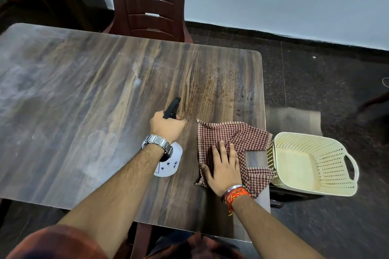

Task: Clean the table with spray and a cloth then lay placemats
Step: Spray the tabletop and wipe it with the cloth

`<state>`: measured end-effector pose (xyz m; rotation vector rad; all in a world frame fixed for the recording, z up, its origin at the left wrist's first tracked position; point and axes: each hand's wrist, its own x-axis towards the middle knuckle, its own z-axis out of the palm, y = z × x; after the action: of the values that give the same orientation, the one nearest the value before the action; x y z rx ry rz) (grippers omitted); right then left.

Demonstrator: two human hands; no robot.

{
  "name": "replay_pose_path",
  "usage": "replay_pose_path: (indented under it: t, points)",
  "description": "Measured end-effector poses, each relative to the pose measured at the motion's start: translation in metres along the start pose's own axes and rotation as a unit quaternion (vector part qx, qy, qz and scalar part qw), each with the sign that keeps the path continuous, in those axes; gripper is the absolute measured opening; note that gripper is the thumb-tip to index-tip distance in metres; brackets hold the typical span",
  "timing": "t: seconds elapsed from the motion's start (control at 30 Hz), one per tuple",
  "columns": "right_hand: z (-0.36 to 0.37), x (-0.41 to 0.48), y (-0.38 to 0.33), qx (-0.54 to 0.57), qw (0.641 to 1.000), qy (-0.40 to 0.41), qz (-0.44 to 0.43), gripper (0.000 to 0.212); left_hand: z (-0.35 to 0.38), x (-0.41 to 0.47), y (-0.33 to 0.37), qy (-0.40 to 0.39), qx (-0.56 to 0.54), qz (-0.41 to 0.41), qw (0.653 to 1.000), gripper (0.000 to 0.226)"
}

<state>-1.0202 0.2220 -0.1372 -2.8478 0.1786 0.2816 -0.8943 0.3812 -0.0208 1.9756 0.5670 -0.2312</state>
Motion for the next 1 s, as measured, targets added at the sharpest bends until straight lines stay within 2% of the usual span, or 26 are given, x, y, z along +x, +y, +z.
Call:
replay_pose_path:
  t: [0.13,0.27,0.53,0.67,0.87,1.0]
  points:
    - [0.004,0.002,-0.008,-0.013,0.999,0.016,0.025,0.07,-0.006,0.003,-0.001,-0.021,0.013,-0.007,1.0,0.021]
    - [0.006,0.012,-0.008,-0.013,0.999,0.02,0.024,0.066,-0.01,0.011,-0.007,-0.008,0.031,-0.013,0.999,0.009]
    - [-0.006,0.074,-0.01,-0.02,1.0,0.008,-0.013,0.065,-0.021,0.028,0.003,-0.021,-0.002,-0.016,1.0,0.033]
    - [-0.01,0.101,-0.021,-0.009,1.0,0.002,-0.017,0.065,-0.021,0.055,0.013,-0.021,-0.027,-0.011,0.999,0.023]
    - [-0.009,0.139,-0.039,0.01,1.0,0.02,-0.016,0.063,-0.017,0.089,0.027,0.003,-0.032,-0.023,0.999,0.03]
    - [-0.011,0.174,-0.051,0.004,0.998,0.055,-0.002,0.062,-0.014,0.105,0.021,0.009,-0.027,-0.052,0.998,0.026]
